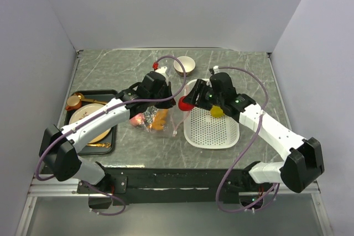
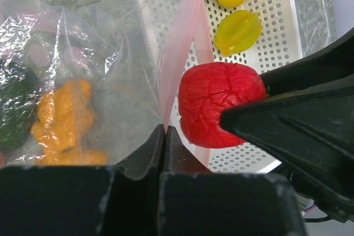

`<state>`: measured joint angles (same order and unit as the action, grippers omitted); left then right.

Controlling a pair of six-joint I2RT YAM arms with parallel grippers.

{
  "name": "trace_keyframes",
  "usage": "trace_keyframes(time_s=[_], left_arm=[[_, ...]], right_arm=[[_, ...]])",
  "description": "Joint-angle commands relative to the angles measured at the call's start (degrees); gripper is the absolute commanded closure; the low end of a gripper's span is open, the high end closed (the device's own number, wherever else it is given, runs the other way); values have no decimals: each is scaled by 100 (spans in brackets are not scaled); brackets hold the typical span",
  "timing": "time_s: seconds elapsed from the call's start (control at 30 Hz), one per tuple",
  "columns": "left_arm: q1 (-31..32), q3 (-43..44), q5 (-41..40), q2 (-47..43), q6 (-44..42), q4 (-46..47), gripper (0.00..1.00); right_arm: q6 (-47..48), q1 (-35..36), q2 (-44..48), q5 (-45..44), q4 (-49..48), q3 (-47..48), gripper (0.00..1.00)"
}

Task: Place the food in the zip-top bag and seal the zipper
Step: Place the fake fruit in the zipper food storage bag.

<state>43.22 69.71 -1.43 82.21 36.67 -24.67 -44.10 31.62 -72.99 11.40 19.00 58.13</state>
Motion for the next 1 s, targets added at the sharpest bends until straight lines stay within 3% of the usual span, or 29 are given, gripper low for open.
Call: trace_keyframes(time_s=[0.0, 0.17, 0.3, 0.33, 0.47, 0.77, 0.97], left_arm=[[20, -2, -50, -267, 25, 155, 99], [20, 60, -85, -259, 16, 102, 99], [20, 78, -103, -311, 7, 85, 99], [20, 95, -112, -320, 7, 76, 99], [20, 113, -147, -373, -10, 50, 99], [20, 148, -243, -504, 16, -12, 99], [20, 122, -244, -619, -10, 32, 99]], right_arm=[[164, 117, -101, -50, -72, 410, 57], [270, 134, -268, -67, 42, 524, 49], [323, 134, -286, -216, 121, 568, 34], [331, 134, -303, -374, 182, 594, 26], [402, 134, -277, -629, 428, 743, 15], [7, -50, 92, -1763, 867, 666, 2], [-503, -805, 224, -2054, 1455, 375, 0]])
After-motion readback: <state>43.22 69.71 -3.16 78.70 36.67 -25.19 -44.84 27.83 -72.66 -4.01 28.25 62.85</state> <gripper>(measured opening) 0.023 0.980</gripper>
